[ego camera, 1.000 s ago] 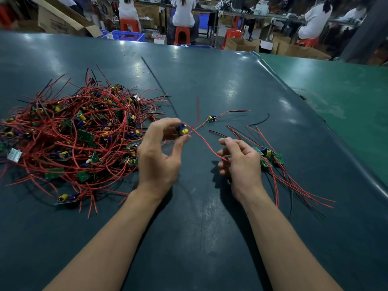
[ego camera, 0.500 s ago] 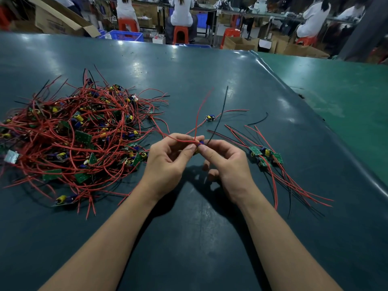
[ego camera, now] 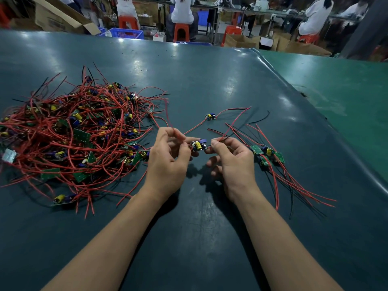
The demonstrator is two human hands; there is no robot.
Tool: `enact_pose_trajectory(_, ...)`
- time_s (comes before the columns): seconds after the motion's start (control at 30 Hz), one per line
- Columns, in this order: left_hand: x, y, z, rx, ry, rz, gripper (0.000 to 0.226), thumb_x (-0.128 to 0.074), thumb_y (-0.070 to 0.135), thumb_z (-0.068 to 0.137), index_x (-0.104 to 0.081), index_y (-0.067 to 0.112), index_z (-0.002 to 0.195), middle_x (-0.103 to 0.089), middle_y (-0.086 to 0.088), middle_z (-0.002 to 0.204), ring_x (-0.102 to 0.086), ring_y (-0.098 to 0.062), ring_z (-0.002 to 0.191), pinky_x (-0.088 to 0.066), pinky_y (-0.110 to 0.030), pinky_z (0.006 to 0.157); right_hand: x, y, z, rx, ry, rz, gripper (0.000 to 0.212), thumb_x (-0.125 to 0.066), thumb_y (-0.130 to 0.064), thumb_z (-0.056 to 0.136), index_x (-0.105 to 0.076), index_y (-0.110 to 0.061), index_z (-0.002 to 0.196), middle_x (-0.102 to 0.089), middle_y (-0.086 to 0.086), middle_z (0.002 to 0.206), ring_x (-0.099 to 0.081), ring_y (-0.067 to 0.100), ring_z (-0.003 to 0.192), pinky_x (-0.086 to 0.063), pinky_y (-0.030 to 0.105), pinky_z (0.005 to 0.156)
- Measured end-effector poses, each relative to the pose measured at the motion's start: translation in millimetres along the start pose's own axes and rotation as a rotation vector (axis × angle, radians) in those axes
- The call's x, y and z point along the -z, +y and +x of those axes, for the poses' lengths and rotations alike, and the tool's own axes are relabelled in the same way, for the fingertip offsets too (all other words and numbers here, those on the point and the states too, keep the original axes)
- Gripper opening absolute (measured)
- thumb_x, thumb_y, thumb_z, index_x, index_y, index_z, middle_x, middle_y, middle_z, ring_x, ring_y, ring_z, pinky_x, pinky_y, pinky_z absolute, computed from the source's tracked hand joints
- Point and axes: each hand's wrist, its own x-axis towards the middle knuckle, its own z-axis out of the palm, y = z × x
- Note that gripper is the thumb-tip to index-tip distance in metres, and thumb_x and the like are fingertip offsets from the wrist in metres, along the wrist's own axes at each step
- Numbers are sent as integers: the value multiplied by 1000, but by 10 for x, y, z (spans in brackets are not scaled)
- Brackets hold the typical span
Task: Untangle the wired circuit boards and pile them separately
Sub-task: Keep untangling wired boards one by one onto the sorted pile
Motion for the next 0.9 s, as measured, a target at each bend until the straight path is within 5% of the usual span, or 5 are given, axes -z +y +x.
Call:
enact_pose_trajectory(0.23,32,5,-21,-53,-87,124,24,-67,0,83,-66,12,104,-71,3,94,-68,-14,78,-58,-32,74,6,-19,-17,41,-16,19,8,-65,-13,93,-66,-15,85,-70,0,71,-60,12,49,-41,19,36)
enact_pose_trajectory(0.43,160,44,39,-502,358,687,23,-74,16,85,-69,2,101,-67,-9,106,-59,-28,99,-39,-32,93,-7,-46,-21,108,64,100,11,-59,-5,95,-61,-12,86,-73,4,74,-66,14,55,-45,20,38)
enact_pose_trajectory(0.53,156,62,-6,-624,371,589,21,-73,18,87,-65,4,73,-61,-7,79,-55,-24,76,-40,-29,79,21,-83,18,92,137,230,11,-56,-6,97,-60,-12,89,-73,5,77,-69,15,60,-48,21,41)
enact_pose_trajectory(0.7,11,25,-57,-162,-110,413,38,-60,43,94,-74,7,96,-70,1,80,-50,-3,58,-45,-20,62,5,-84,-6,8,3,254,5,-57,-7,96,-62,-7,94,-74,5,76,-69,14,58,-48,20,41)
enact_pose_trajectory(0.9,20,-12,30,122,-6,156,16,-58,22,97,-70,11,100,-71,7,71,-61,-3,54,-49,-19,58,-61,1,-80,132,-97,-177,11,-58,-3,96,-60,-11,88,-71,5,75,-65,16,60,-51,26,41)
